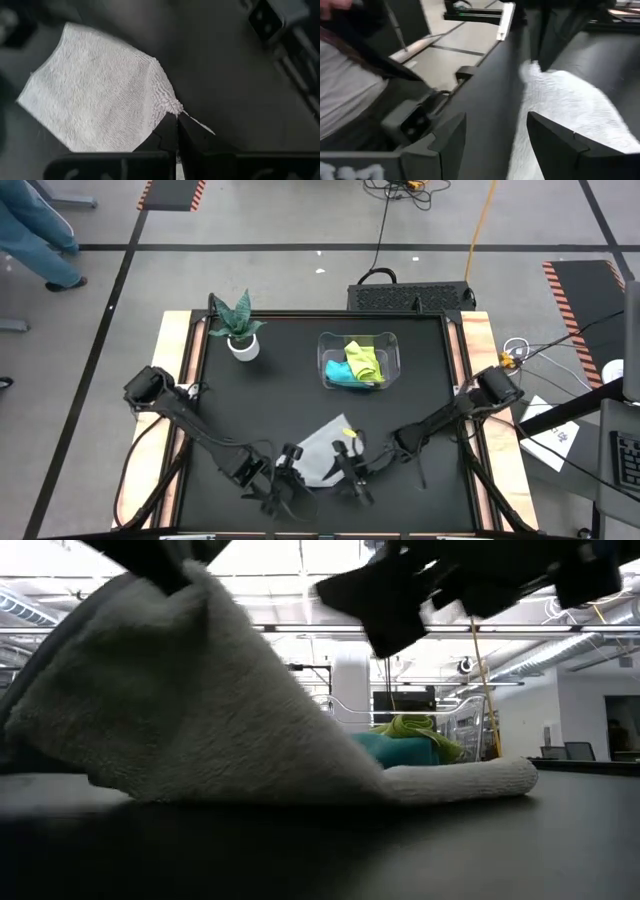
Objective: Fold microfiber towels
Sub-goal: Fold the gray towel
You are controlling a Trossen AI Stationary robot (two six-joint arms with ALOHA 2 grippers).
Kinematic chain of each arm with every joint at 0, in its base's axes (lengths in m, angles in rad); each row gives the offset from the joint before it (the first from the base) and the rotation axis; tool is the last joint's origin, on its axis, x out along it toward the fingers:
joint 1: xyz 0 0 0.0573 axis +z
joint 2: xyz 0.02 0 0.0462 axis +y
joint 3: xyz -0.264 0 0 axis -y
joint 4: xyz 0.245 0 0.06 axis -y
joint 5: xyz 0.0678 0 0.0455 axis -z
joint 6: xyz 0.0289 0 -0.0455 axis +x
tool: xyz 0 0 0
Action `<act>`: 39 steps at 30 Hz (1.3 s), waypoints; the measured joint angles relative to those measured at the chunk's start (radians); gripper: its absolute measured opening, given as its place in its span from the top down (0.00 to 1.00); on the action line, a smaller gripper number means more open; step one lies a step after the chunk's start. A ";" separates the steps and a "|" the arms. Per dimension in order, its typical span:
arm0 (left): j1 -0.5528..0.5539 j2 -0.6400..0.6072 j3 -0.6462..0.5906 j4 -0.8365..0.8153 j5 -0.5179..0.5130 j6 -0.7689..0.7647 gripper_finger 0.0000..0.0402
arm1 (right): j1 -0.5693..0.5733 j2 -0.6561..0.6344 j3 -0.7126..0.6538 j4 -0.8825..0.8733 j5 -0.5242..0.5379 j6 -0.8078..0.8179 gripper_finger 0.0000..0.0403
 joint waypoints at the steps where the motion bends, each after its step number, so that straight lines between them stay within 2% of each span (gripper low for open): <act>1: 0.007 0.000 0.000 0.012 0.010 0.000 0.98 | -0.004 0.025 0.022 0.000 0.016 0.002 0.50; 8: 0.024 0.000 0.000 -0.012 0.059 -0.007 0.99 | -0.050 0.107 0.127 -0.030 0.110 -0.009 0.50; 17: 0.022 0.000 0.000 -0.037 0.060 -0.001 0.99 | -0.072 0.110 0.161 -0.037 0.023 0.035 0.50; 26: 0.026 0.000 0.004 -0.035 0.051 0.042 0.99 | -0.072 0.131 0.161 -0.037 0.019 0.095 0.50; 34: 0.041 -0.001 0.066 -0.044 0.043 0.090 0.99 | -0.085 0.144 0.161 0.005 0.019 0.099 0.50; 37: 0.040 -0.001 0.070 -0.047 0.044 0.101 0.98 | -0.084 0.144 0.161 0.010 0.018 0.074 0.54; 39: 0.040 -0.001 0.070 -0.054 0.044 0.101 0.98 | -0.086 0.144 0.161 0.011 0.015 0.054 0.61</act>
